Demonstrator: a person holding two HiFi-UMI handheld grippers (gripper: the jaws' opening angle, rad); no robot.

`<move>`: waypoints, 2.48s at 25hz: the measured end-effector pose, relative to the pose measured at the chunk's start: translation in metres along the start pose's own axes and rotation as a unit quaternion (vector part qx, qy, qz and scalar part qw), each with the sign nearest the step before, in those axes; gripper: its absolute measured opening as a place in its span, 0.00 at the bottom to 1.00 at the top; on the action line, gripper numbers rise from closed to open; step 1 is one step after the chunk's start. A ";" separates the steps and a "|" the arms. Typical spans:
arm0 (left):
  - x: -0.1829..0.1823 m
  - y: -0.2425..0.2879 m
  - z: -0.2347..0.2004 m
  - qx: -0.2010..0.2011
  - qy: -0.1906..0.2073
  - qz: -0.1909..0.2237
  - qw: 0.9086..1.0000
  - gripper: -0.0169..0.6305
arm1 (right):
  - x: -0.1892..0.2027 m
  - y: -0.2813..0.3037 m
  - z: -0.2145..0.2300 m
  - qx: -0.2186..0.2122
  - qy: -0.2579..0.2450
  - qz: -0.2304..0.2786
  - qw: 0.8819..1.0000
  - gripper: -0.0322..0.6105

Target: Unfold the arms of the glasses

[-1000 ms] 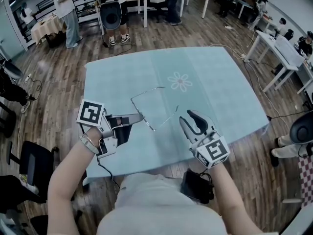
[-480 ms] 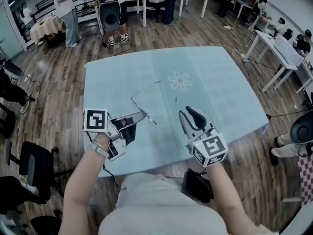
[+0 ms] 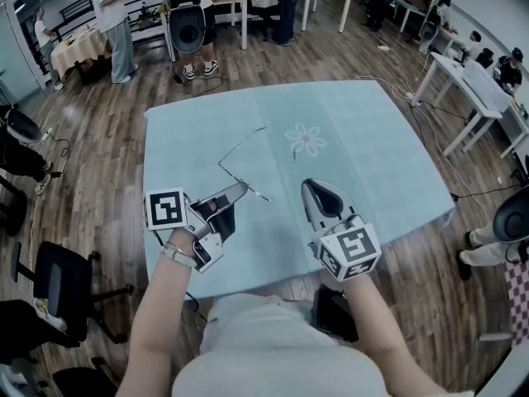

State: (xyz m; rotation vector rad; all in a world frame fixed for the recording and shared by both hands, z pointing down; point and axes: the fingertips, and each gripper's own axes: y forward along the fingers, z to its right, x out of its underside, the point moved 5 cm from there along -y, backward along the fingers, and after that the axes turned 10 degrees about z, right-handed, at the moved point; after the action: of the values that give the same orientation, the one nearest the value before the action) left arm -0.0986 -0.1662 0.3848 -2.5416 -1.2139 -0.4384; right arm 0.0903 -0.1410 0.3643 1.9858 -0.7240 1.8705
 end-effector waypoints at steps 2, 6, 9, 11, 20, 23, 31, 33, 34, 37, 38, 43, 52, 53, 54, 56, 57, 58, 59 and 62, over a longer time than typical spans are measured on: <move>-0.001 -0.001 -0.001 0.002 -0.002 0.011 1.000 0.04 | -0.001 0.002 -0.001 0.006 0.002 0.002 1.000 0.07; 0.000 0.000 -0.003 0.004 -0.006 0.027 1.000 0.04 | -0.005 0.006 -0.003 0.013 0.010 0.001 1.000 0.06; 0.006 0.004 -0.005 0.006 -0.013 0.039 0.999 0.04 | -0.009 0.006 -0.006 0.016 0.013 -0.001 1.000 0.06; 0.009 0.004 -0.007 0.005 -0.019 0.050 0.999 0.04 | -0.011 0.007 -0.008 0.021 0.016 0.002 1.000 0.06; 0.021 0.003 -0.017 -0.002 -0.023 0.127 0.992 0.04 | 0.006 0.002 -0.026 0.021 0.003 0.003 1.000 0.06; 0.027 0.005 -0.022 -0.013 -0.008 0.145 0.989 0.04 | 0.012 -0.001 -0.024 0.029 0.000 -0.002 1.000 0.06; 0.038 0.008 -0.022 -0.015 0.007 0.194 0.981 0.04 | 0.018 -0.006 -0.026 0.030 -0.004 -0.012 0.999 0.06; 0.041 0.007 -0.020 -0.011 0.004 0.209 0.978 0.04 | 0.019 -0.007 -0.026 0.029 -0.005 -0.014 0.999 0.06; 0.042 0.007 -0.019 -0.006 0.001 0.216 0.976 0.04 | 0.020 -0.007 -0.026 0.029 -0.006 -0.015 0.999 0.06; 0.042 0.005 -0.018 -0.009 0.011 0.223 0.975 0.04 | 0.020 -0.006 -0.026 0.028 -0.005 -0.015 0.999 0.06; 0.043 0.005 -0.017 -0.007 0.007 0.224 0.974 0.04 | 0.020 -0.006 -0.026 0.028 -0.004 -0.016 0.999 0.06; 0.040 0.004 -0.012 0.000 0.031 0.223 0.974 0.04 | 0.019 -0.005 -0.027 0.028 -0.005 -0.016 0.999 0.06; 0.042 0.005 -0.014 -0.003 0.004 0.228 0.974 0.04 | 0.021 -0.003 -0.027 0.028 0.003 -0.016 0.999 0.06; 0.042 0.004 -0.014 -0.005 0.011 0.226 0.974 0.04 | 0.021 -0.003 -0.027 0.028 0.003 -0.016 0.999 0.06; 0.041 0.004 -0.014 -0.005 0.014 0.226 0.974 0.04 | 0.022 -0.003 -0.027 0.029 0.003 -0.017 0.999 0.06; 0.042 0.005 -0.013 -0.005 0.011 0.230 0.973 0.04 | 0.022 -0.003 -0.026 0.031 0.004 -0.018 0.999 0.06; 0.044 0.005 -0.013 -0.006 0.007 0.234 0.972 0.04 | 0.022 -0.003 -0.026 0.032 0.004 -0.018 0.999 0.06; 0.045 0.005 -0.013 -0.009 0.004 0.236 0.972 0.04 | 0.022 -0.003 -0.026 0.032 0.004 -0.019 0.999 0.06; 0.046 0.005 -0.014 -0.012 0.004 0.238 0.971 0.04 | 0.022 -0.003 -0.025 0.032 0.005 -0.020 0.999 0.06; 0.046 0.005 -0.016 -0.017 0.010 0.240 0.971 0.04 | 0.024 -0.003 -0.024 0.033 0.006 -0.021 0.999 0.06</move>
State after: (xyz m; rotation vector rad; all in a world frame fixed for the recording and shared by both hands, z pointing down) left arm -0.0698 -0.1431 0.4167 -2.7278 -0.5510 -0.3660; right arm 0.0723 -0.1282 0.3910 2.0112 -0.6202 1.9043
